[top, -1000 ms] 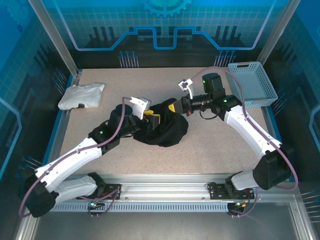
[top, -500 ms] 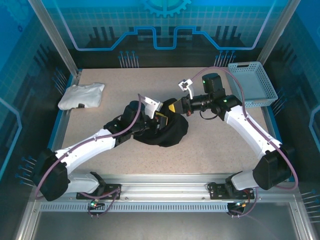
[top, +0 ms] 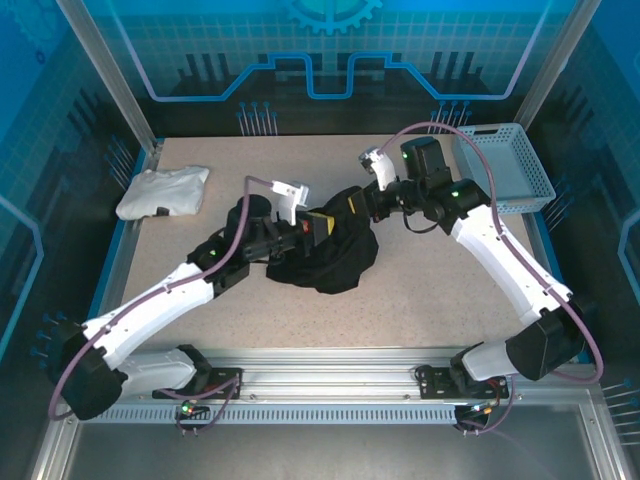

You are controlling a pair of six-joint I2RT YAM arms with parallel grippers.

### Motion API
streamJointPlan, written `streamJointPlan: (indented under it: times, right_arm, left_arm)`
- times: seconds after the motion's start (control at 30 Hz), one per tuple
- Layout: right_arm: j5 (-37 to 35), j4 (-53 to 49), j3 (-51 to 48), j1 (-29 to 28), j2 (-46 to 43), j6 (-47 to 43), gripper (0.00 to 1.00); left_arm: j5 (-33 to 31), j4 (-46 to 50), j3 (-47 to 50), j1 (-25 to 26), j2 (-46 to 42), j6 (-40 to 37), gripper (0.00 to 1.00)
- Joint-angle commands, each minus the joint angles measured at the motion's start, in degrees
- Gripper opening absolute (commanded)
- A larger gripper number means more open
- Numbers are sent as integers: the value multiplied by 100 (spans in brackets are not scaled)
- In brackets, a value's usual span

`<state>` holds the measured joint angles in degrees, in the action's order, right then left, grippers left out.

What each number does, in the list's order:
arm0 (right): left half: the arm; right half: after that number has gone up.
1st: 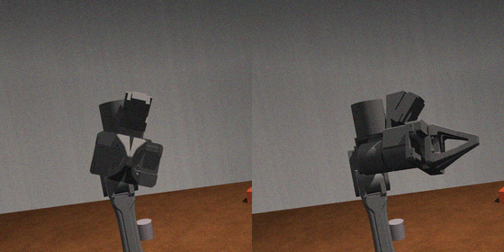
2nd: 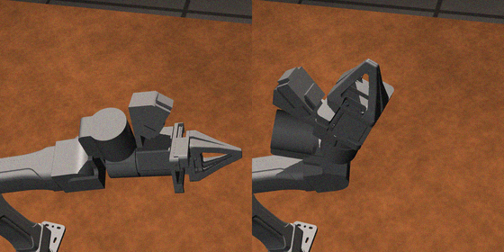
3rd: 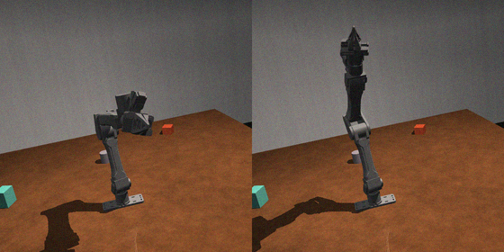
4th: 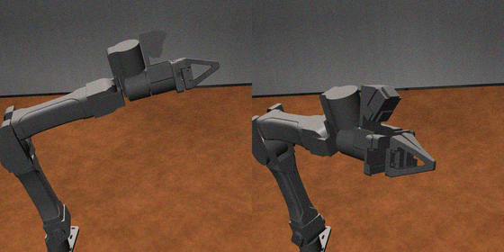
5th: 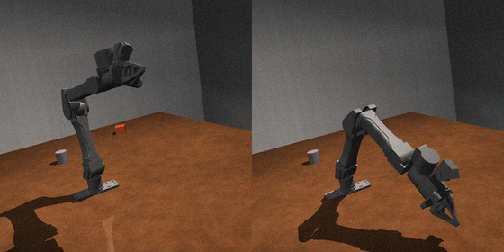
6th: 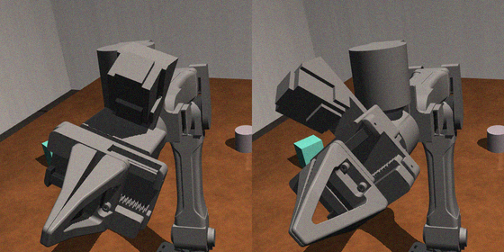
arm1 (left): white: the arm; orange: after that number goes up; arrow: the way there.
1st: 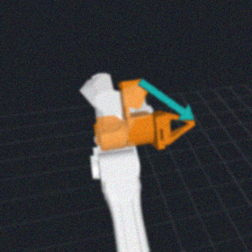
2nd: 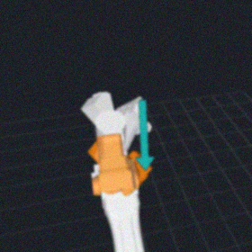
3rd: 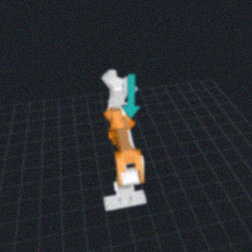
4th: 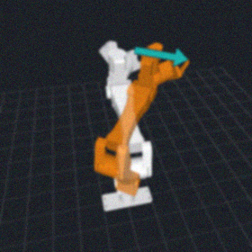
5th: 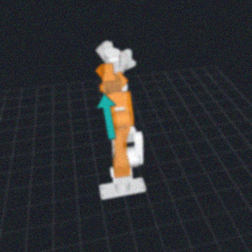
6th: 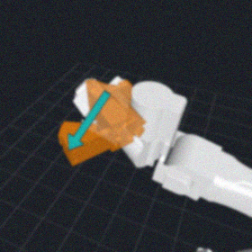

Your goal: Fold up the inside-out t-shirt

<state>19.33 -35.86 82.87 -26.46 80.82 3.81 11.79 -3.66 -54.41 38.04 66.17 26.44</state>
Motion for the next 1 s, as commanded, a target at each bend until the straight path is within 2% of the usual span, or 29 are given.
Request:
streamJointPlan:
  times: [0.0, 0.07, 0.13, 0.33, 0.47, 0.67, 0.77, 0.8, 0.87, 0.93, 0.97]
  right_arm:
    - [-1353, -264, 462, -193, 2, -63, 30]
    - [-1802, -155, 386, -351, -207, -93, 37]
    - [-1942, 109, 6, -483, -585, -167, 42]
    - [-951, 1235, -1792, -996, -1794, 16, 52]
    - [-749, 1765, -2265, -1201, -1770, 252, 53]
    - [-933, 2053, -2060, -1246, -1246, 78, 50]
    - [-1033, 2073, -1879, -1248, -971, -58, 45]
    - [-1035, 2070, -1818, -1248, -879, -97, 40]
    - [-980, 1969, -1687, -1242, -765, -184, 18]
    - [-822, 1769, -1599, -1216, -785, -286, 0]
    - [-677, 1734, -1618, -1178, -850, -288, 0]
  left_arm:
    - [-217, -321, -202, 39, -194, 1049, 0]
    - [-470, -323, -184, 79, -222, 1221, 0]
    - [-674, -282, -160, 97, -236, 1288, 0]
    - [-789, -283, -183, 98, -215, 1235, 0]
    - [-680, -355, -175, 96, -186, 1224, 0]
    - [-587, -355, -142, 98, -203, 1232, 0]
    - [-581, -329, -115, 97, -236, 1202, 0]
    - [-588, -328, -103, 98, -244, 1190, 0]
    - [-662, -302, -79, 93, -270, 1148, 0]
    - [-870, -162, -82, 84, -298, 1025, 0]
    - [-1022, -72, -95, 87, -314, 949, 0]
